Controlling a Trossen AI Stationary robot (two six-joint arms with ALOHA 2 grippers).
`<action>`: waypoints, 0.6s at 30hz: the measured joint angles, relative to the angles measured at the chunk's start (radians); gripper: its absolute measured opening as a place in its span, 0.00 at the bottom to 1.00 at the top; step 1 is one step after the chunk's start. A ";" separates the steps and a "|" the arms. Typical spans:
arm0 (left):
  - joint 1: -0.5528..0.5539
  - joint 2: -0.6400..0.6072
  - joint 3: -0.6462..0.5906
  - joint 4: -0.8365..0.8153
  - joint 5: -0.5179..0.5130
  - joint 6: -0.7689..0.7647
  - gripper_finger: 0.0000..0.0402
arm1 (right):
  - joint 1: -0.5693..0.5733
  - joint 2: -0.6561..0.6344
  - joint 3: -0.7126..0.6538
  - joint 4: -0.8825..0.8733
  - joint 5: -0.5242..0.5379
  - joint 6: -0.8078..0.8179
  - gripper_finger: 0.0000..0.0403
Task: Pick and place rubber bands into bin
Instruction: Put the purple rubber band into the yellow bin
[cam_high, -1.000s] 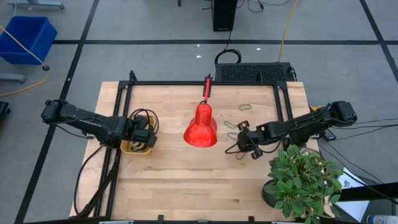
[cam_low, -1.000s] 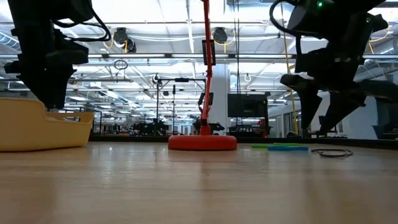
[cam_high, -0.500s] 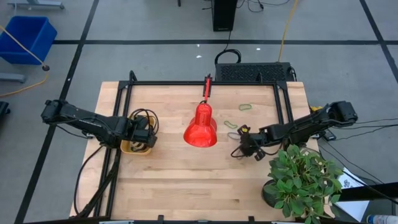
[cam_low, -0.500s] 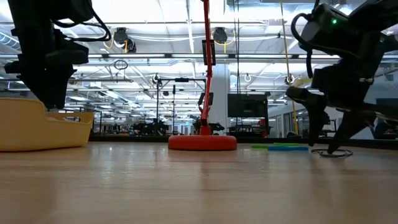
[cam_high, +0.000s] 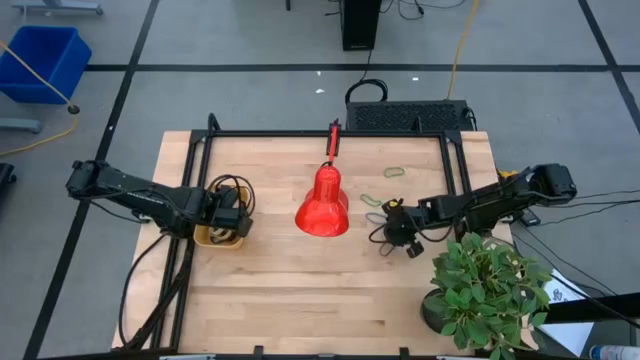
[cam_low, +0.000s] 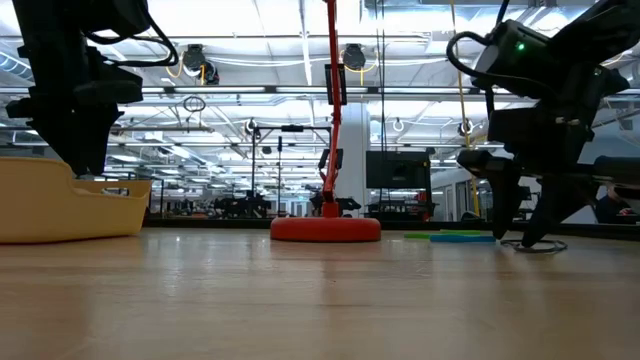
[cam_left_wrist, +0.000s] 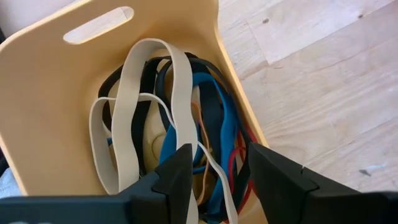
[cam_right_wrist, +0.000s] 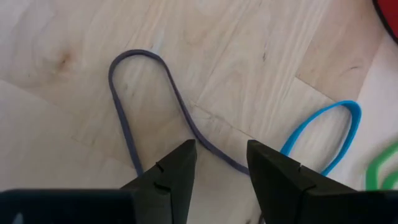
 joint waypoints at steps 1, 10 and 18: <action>0.000 0.000 0.000 0.000 0.000 -0.002 0.41 | -0.008 0.000 0.000 -0.001 -0.005 0.000 0.35; 0.000 0.000 0.000 0.003 0.000 -0.007 0.42 | -0.059 0.092 0.000 -0.094 -0.062 0.006 0.32; 0.000 0.000 0.000 0.013 0.000 -0.025 0.42 | -0.058 0.148 0.004 -0.069 -0.071 -0.024 0.22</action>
